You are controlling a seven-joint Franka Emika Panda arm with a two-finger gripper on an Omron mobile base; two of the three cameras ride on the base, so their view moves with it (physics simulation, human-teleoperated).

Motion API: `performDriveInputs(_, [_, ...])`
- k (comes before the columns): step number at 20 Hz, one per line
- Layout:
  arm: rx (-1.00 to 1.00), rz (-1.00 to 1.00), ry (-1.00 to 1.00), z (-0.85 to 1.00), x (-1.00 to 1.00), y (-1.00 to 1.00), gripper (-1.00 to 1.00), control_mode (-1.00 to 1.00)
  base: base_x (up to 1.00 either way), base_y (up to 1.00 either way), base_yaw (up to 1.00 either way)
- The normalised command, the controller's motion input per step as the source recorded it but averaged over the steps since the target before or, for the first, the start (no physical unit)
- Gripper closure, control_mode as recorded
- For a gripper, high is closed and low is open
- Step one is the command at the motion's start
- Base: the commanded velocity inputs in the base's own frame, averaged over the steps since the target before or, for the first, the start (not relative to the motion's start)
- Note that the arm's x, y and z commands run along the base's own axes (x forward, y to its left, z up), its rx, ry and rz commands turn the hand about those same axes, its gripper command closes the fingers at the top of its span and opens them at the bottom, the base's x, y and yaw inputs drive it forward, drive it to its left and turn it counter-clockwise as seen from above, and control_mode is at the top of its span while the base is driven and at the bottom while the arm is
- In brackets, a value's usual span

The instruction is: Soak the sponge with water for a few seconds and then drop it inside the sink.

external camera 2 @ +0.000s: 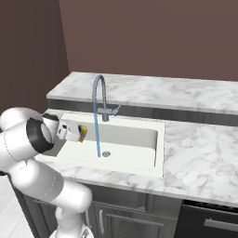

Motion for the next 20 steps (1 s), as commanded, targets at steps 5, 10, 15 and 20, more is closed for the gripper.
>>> performDriveInputs(5, [0.0, -0.06, 0.0, 0.02, 0.0, 0.0, 1.0, -1.0, 0.0, 0.0, 0.0])
performDriveInputs(10, [0.0, -0.01, 0.0, 0.01, 0.0, 0.0, 1.0, -1.0, 0.0, 0.0, 0.0])
performDriveInputs(15, [0.0, 0.0, 0.0, 0.03, 0.0, -0.04, 1.0, -1.0, 0.0, 0.0, 0.0])
performDriveInputs(20, [0.0, 0.0, 0.0, 0.0, 0.0, -0.09, 1.0, -1.0, 0.0, 0.0, 0.0])
